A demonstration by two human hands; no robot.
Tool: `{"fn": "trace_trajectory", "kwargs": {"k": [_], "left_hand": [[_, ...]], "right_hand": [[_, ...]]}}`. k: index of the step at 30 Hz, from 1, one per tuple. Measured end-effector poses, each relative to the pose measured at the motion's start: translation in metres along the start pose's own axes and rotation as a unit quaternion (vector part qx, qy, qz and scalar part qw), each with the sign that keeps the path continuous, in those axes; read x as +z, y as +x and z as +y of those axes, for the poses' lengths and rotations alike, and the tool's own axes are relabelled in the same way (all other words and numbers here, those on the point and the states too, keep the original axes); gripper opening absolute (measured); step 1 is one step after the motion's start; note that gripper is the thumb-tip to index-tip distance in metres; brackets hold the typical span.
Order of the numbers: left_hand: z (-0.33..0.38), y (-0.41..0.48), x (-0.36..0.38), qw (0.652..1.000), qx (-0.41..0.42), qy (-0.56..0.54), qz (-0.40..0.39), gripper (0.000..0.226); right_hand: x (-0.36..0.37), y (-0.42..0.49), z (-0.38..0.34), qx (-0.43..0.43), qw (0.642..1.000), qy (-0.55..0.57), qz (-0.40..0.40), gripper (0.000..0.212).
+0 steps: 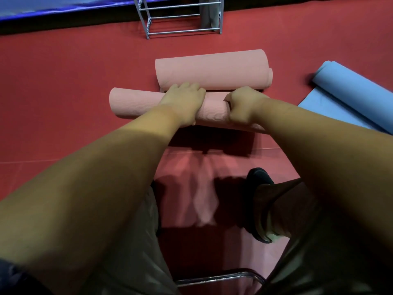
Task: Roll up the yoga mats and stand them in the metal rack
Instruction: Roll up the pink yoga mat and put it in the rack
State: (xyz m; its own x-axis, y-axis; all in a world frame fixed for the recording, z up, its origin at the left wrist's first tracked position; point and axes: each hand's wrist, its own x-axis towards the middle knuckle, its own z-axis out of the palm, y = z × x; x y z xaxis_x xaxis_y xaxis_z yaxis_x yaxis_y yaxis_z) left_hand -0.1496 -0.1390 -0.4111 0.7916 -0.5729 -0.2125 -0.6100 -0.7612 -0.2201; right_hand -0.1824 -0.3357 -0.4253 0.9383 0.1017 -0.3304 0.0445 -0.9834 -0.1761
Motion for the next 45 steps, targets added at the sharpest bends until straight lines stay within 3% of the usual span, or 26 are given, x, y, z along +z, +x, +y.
{"fn": "trace_trajectory", "kwargs": {"k": [3,7,8,11,13,18,23,25,28,29,34,38,41,45], "left_hand": [[-0.004,0.001,-0.002,0.999,0.004,-0.04,0.016,0.059],[-0.008,0.005,0.001,0.995,0.009,-0.103,-0.01,0.054],[-0.008,0.006,0.002,0.994,0.01,-0.11,-0.02,0.054],[-0.007,0.006,0.007,0.993,0.019,-0.113,-0.025,0.052],[-0.006,0.005,0.01,0.995,0.019,-0.092,-0.024,0.057],[-0.005,0.004,0.01,0.999,0.013,-0.037,-0.036,0.092],[-0.01,0.009,0.005,0.996,0.008,-0.092,-0.011,0.068],[-0.011,0.009,0.005,0.992,0.005,-0.124,-0.012,0.062],[-0.01,0.011,0.005,0.988,0.004,-0.15,-0.024,0.061],[-0.009,0.011,0.005,0.988,0.005,-0.153,-0.025,0.06],[-0.007,0.008,0.005,0.992,0.007,-0.124,-0.024,0.052],[-0.004,0.006,0.007,0.995,0.0,-0.076,-0.061,0.088],[-0.003,0.007,0.008,0.995,-0.018,-0.081,-0.056,0.085],[-0.007,0.009,0.003,0.992,-0.007,-0.122,-0.034,0.064]], "right_hand": [[0.003,0.001,0.001,-0.006,1.0,0.007,0.005,0.02],[0.01,0.002,0.001,0.02,0.999,-0.044,-0.015,0.087],[0.01,0.002,0.001,0.019,0.999,-0.045,-0.016,0.086],[0.01,0.001,0.0,-0.001,1.0,-0.023,0.017,0.036],[0.007,-0.002,0.0,0.002,1.0,-0.011,0.022,0.02],[0.002,-0.003,-0.003,0.014,1.0,-0.011,-0.002,0.017],[-0.001,-0.003,-0.004,0.009,1.0,0.015,-0.01,0.029],[0.001,-0.002,-0.004,0.009,1.0,0.013,-0.007,0.044],[0.004,-0.003,-0.005,0.03,0.999,-0.018,-0.016,0.09],[0.005,-0.003,-0.004,0.035,0.999,-0.012,-0.012,0.094],[0.002,-0.006,-0.003,0.016,0.999,0.018,0.03,0.057],[-0.002,-0.009,-0.008,0.021,1.0,0.01,0.01,0.048],[-0.004,-0.009,-0.01,0.019,1.0,0.003,-0.01,0.03],[-0.002,-0.007,-0.009,0.018,1.0,-0.009,-0.019,0.05]]}}
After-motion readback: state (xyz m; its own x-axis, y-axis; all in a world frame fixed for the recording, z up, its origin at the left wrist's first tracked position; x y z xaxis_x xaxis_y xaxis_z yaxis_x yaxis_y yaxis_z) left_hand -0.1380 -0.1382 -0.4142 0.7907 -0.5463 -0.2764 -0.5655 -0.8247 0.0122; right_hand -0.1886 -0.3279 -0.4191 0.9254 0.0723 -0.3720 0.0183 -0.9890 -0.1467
